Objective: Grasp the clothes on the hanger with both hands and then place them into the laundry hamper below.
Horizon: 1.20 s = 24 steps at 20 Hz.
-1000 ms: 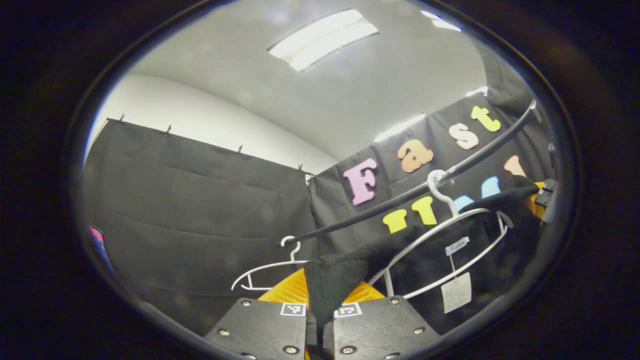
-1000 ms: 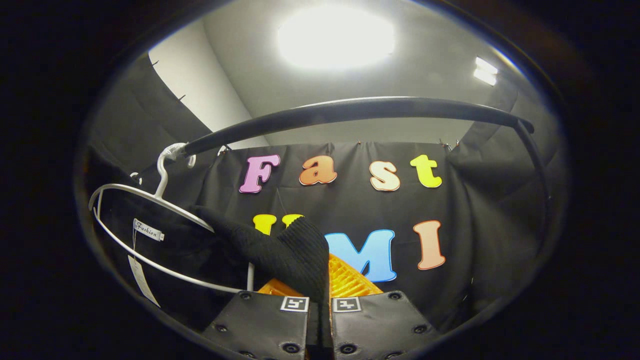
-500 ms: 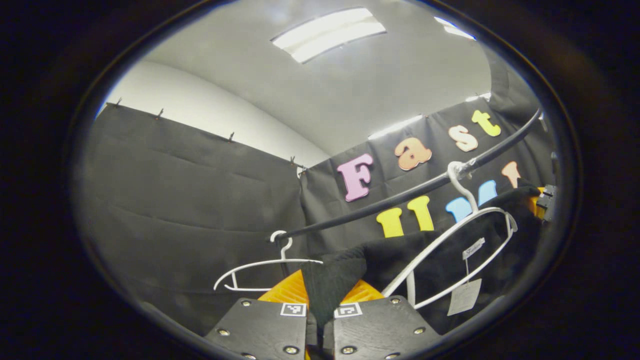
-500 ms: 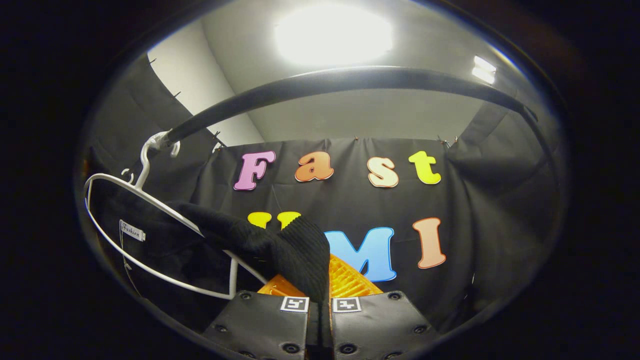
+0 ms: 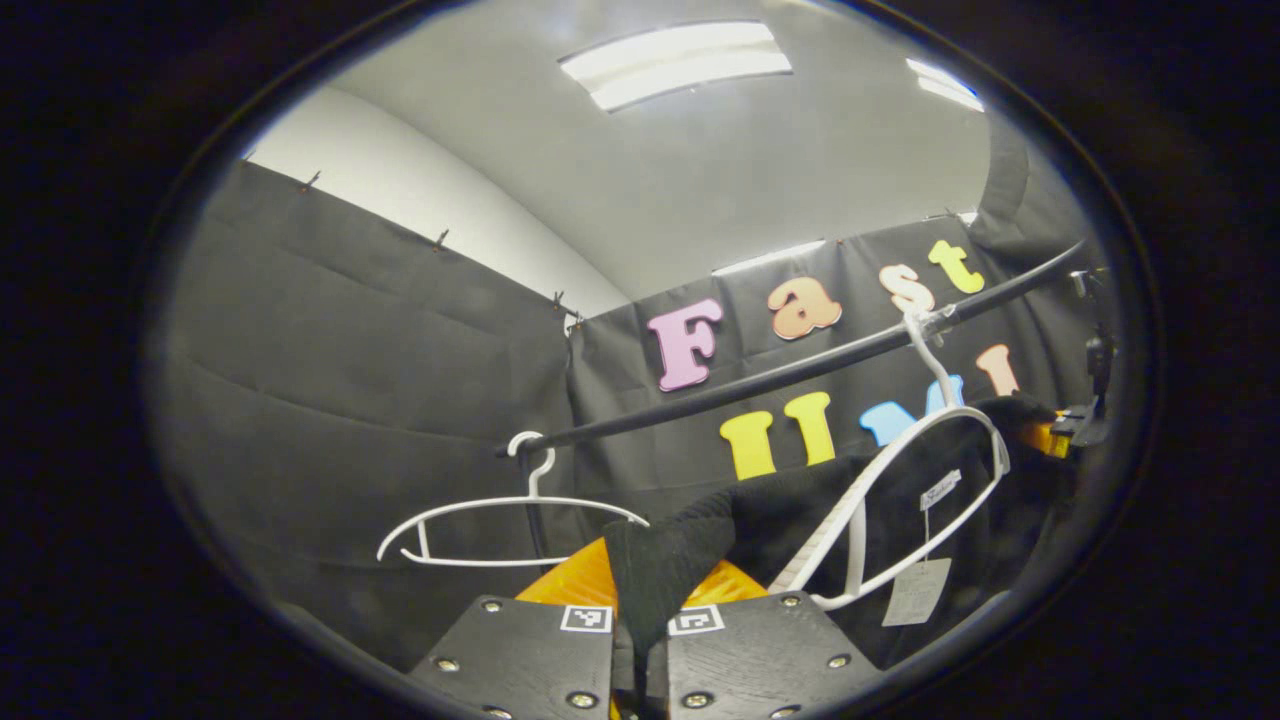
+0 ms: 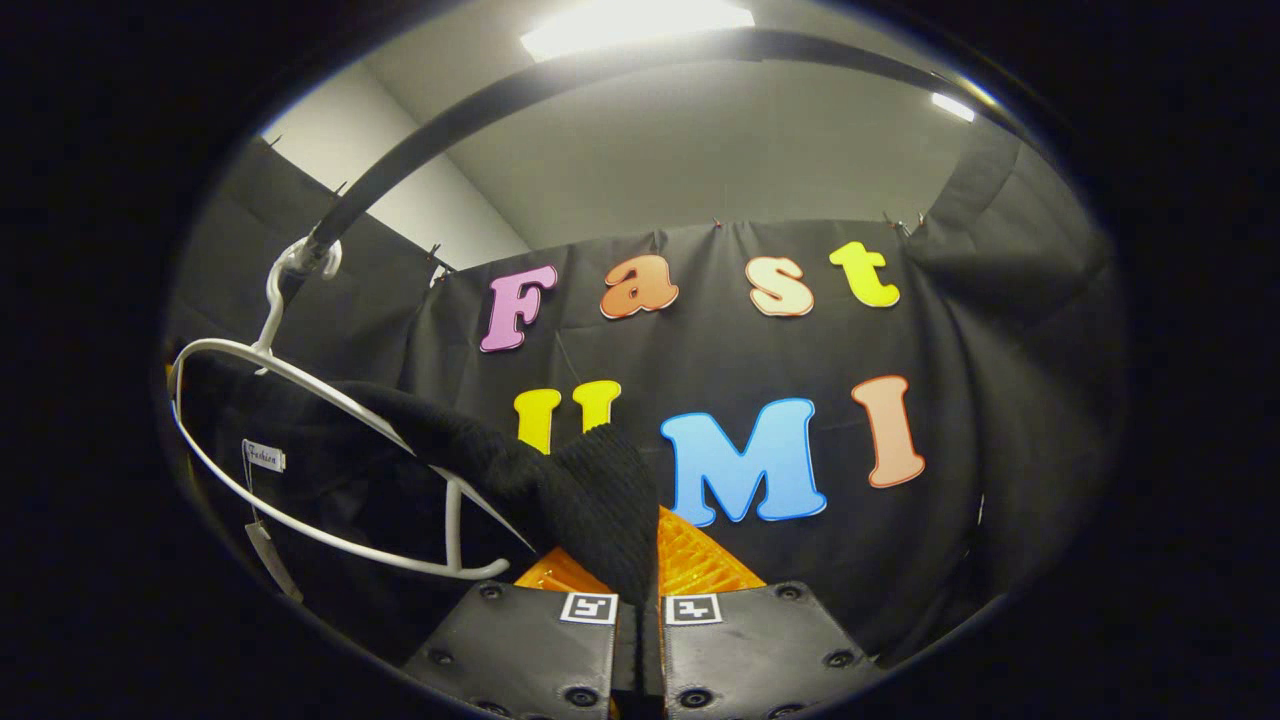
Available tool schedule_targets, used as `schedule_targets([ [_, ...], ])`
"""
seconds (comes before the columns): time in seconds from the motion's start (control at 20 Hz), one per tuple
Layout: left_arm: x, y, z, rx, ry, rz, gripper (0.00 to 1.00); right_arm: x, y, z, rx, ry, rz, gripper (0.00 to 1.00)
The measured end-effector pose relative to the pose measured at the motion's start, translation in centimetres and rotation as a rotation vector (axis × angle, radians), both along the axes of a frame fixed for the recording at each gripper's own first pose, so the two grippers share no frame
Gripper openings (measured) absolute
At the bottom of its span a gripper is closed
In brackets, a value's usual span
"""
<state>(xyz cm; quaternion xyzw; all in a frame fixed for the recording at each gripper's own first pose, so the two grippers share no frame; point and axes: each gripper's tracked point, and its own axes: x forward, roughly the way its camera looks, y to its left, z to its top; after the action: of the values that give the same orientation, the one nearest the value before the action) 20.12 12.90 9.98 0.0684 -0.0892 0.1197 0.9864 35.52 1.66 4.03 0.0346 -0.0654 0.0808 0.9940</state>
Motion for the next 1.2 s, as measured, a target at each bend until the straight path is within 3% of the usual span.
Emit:
schedule_targets([
  [0.35,-0.8,0.4,-2.7,-0.014,0.050,-0.014,0.05,0.4,-0.4,-2.1,0.036,0.082,0.002,0.04],
  [0.65,-4.1,0.1,-5.8,-0.024,0.113,-0.032,0.05,1.1,-1.1,-4.6,0.036,0.165,-0.018,0.04],
  [1.0,-1.8,-2.2,-10.0,-0.086,0.173,-0.028,0.06,0.0,-2.7,-8.1,0.009,0.231,-0.043,0.04],
  [1.2,0.7,-2.9,-11.9,-0.070,0.206,-0.028,0.06,-1.4,-2.9,-9.9,-0.024,0.256,-0.037,0.04],
])
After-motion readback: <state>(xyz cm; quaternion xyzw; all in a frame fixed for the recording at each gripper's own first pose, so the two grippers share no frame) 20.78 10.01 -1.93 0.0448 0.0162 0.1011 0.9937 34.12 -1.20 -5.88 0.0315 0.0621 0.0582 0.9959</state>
